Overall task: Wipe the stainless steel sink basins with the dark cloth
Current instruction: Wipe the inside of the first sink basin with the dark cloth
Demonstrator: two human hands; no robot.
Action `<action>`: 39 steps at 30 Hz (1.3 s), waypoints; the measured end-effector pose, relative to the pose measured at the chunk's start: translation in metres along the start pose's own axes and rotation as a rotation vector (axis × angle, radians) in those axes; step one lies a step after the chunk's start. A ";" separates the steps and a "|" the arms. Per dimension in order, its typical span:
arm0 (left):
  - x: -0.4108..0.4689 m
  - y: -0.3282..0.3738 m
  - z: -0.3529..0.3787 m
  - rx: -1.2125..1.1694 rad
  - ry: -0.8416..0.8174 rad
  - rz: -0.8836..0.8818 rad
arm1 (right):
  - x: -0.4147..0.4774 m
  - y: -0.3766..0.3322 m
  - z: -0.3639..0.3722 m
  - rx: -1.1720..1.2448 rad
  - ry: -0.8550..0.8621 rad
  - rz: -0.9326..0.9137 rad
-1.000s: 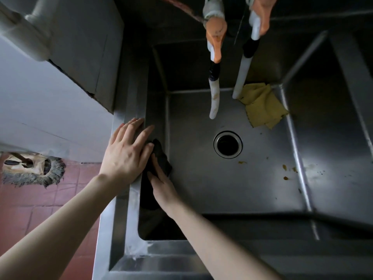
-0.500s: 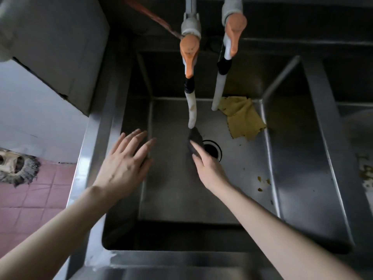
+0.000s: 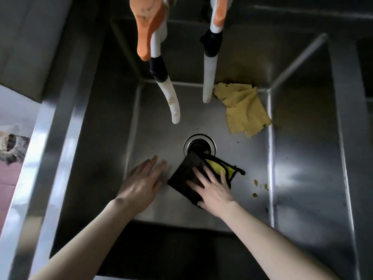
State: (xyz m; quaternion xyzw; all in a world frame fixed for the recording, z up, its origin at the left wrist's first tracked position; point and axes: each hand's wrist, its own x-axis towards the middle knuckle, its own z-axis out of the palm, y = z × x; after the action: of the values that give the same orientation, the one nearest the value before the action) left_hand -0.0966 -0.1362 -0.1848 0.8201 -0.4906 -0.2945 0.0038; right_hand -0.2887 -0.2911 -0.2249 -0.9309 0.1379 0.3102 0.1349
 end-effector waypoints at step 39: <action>0.030 0.048 0.015 -0.035 -0.050 -0.020 | -0.043 0.086 0.047 -0.016 0.068 0.116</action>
State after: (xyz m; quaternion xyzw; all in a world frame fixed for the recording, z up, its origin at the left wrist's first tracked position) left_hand -0.1318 -0.1811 -0.1974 0.8171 -0.4772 -0.3236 0.0029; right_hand -0.3767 -0.3469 -0.2489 -0.9322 0.1939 0.2870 0.1046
